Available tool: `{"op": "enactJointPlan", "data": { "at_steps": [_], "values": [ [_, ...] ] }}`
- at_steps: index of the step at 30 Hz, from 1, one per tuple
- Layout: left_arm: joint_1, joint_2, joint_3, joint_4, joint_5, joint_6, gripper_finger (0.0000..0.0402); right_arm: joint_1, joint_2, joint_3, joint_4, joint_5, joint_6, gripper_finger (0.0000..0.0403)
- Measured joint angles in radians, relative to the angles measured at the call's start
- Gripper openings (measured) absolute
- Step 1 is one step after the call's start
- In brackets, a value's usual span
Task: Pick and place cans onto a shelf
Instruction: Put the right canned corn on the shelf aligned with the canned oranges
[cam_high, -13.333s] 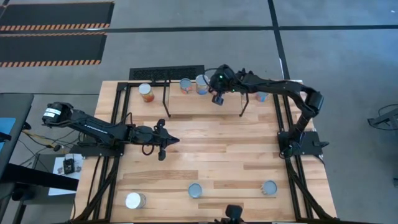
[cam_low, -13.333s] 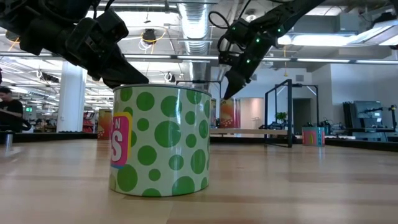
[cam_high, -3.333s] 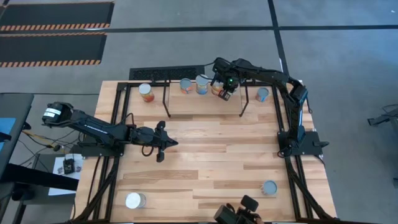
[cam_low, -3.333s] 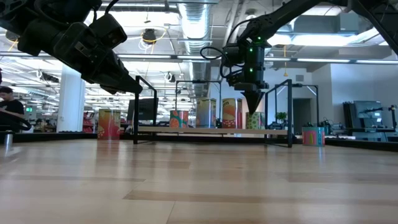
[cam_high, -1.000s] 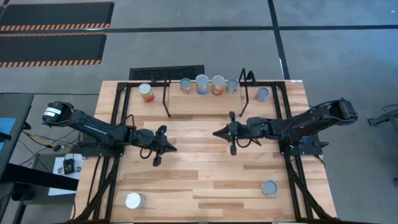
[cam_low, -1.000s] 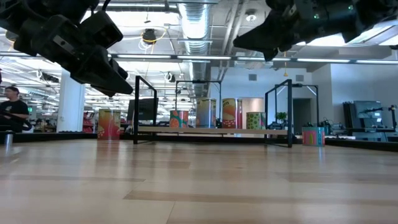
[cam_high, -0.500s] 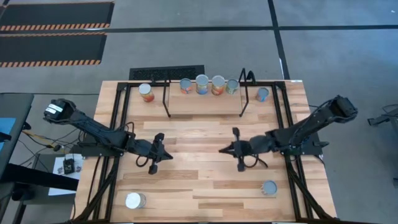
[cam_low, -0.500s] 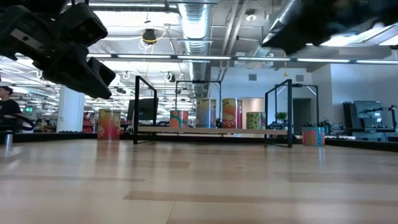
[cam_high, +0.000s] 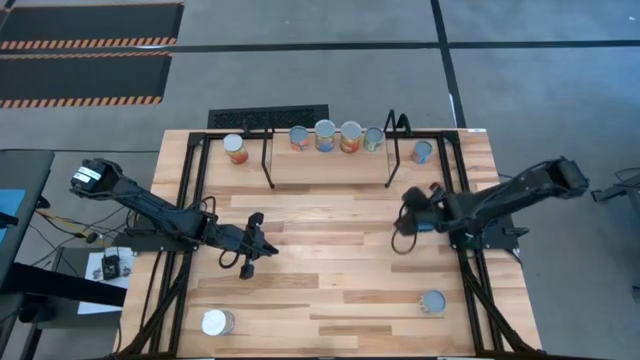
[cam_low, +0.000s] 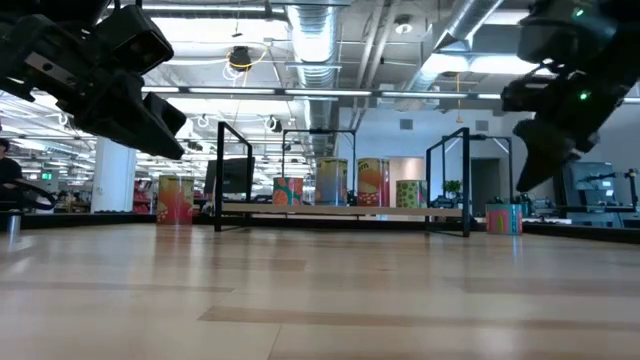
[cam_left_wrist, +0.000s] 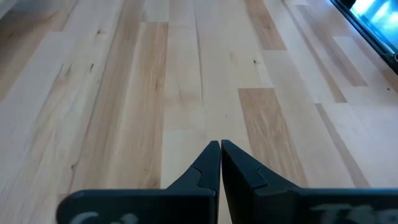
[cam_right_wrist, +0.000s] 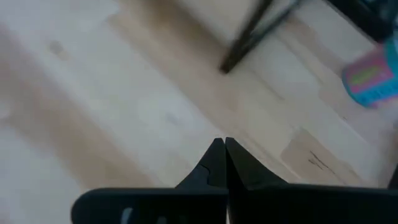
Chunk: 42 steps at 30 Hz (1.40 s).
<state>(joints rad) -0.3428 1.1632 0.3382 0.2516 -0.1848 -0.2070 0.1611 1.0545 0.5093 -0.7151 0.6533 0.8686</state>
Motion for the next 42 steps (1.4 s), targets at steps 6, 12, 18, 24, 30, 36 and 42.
{"op": "enactJointPlan", "data": {
  "at_steps": [6,12,18,24,30,36,42],
  "values": [
    [0.000,0.000,0.000,0.000,-0.003,0.000,0.0000,-0.249,-0.135,-0.062,0.040,0.029,0.049,0.0002],
    [0.000,0.000,0.000,0.000,-0.004,0.000,0.0000,-0.523,-0.236,-0.063,0.083,0.049,0.076,0.0021],
    [0.000,0.000,0.000,0.000,-0.005,0.003,0.0000,-0.736,-0.239,-0.063,0.116,0.026,0.183,0.0076],
    [0.000,0.000,0.000,0.000,-0.006,0.019,0.0000,-0.856,-0.149,-0.063,0.241,0.016,0.241,0.0129],
    [0.000,0.000,0.000,0.000,-0.006,0.020,0.0000,-0.939,-0.021,-0.063,0.406,0.026,0.309,0.0158],
    [0.000,0.000,0.000,0.000,-0.006,0.020,0.0000,-0.975,0.094,-0.063,0.524,0.019,0.321,0.0154],
    [0.000,0.000,0.000,0.000,-0.006,0.020,0.0000,-1.013,0.178,-0.063,0.526,-0.023,0.332,0.0146]
  ]
}}
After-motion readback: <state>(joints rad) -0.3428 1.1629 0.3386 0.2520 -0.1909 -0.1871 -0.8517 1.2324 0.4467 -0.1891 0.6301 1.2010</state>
